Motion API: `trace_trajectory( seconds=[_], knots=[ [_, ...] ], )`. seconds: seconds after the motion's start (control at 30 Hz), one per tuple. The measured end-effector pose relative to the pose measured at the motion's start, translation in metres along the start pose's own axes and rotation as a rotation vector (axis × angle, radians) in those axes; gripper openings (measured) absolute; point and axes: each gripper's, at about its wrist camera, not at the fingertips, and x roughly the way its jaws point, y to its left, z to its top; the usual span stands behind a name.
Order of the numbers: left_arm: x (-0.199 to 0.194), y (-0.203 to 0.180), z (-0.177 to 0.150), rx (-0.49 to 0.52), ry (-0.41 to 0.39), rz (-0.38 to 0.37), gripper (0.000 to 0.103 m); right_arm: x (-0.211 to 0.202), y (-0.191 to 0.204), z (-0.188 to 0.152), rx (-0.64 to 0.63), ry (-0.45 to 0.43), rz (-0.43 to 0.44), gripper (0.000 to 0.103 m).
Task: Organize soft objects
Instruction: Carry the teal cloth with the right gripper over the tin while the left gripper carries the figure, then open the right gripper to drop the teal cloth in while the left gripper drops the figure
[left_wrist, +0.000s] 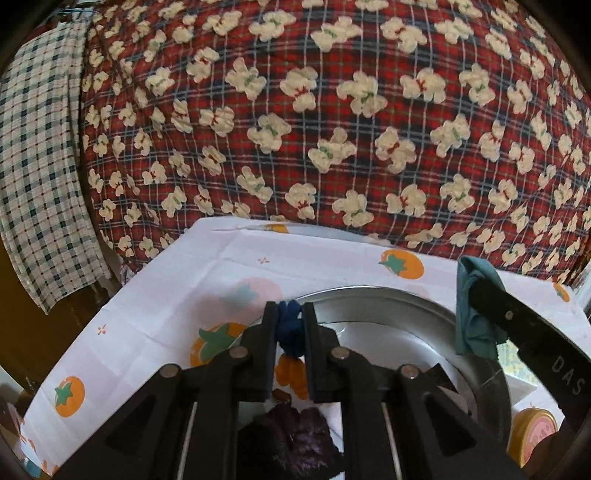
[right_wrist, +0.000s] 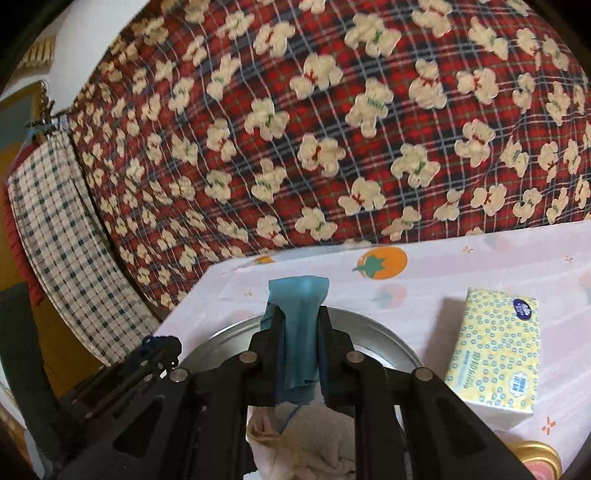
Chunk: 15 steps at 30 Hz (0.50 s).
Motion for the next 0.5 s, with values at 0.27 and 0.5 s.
trace_trajectory(
  seconds=[0.27,0.5],
  knots=[
    [0.035,-0.007,0.004,0.061,0.133,0.019,0.011,0.043,-0.007,0.007,0.025,0.178,-0.02,0.017],
    [0.056,-0.008,0.003,0.089,0.232,0.046,0.011,0.065,-0.013,0.001,0.044,0.283,-0.062,0.017]
  ],
)
